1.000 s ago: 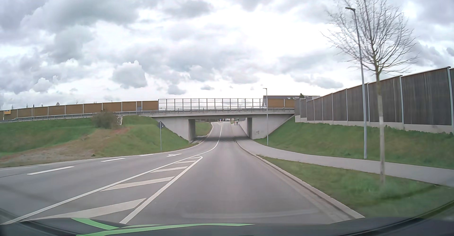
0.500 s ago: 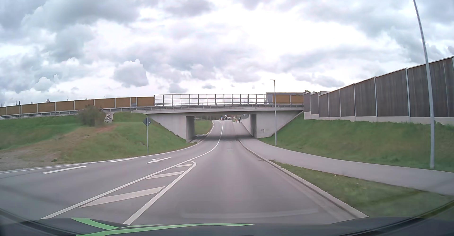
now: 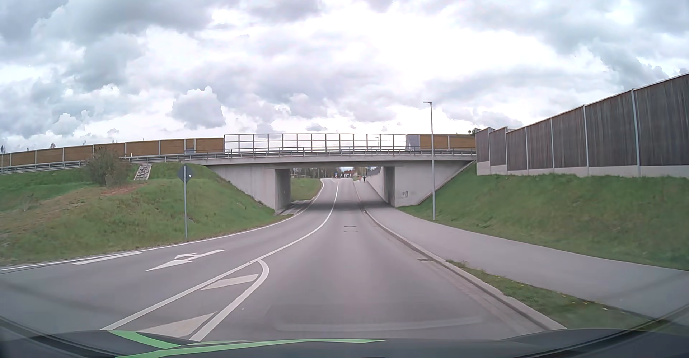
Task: Follow the waypoints while adhering to traffic rules and regulations
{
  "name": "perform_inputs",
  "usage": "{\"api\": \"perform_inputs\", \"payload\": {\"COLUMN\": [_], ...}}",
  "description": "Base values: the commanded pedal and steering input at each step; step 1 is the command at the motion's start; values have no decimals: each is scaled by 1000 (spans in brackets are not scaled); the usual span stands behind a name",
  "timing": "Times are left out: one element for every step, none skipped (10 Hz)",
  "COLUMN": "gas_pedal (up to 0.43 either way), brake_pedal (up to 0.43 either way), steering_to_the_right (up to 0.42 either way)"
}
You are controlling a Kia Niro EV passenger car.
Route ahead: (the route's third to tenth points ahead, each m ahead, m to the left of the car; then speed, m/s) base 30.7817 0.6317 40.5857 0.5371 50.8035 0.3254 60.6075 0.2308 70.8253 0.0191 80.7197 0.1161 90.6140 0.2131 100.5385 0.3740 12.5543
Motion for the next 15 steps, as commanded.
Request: {"api": "perform_inputs", "payload": {"gas_pedal": [67,0,0,0,0,0,0,0,0,0,0,0,0,0,0], "brake_pedal": [0,0,0,0,0,0,0,0,0,0,0,0,0,0,0], "steering_to_the_right": [-2,-2,-2,-2,-2,-2,-2,-2,-1,0,1,1,1,1,1]}}
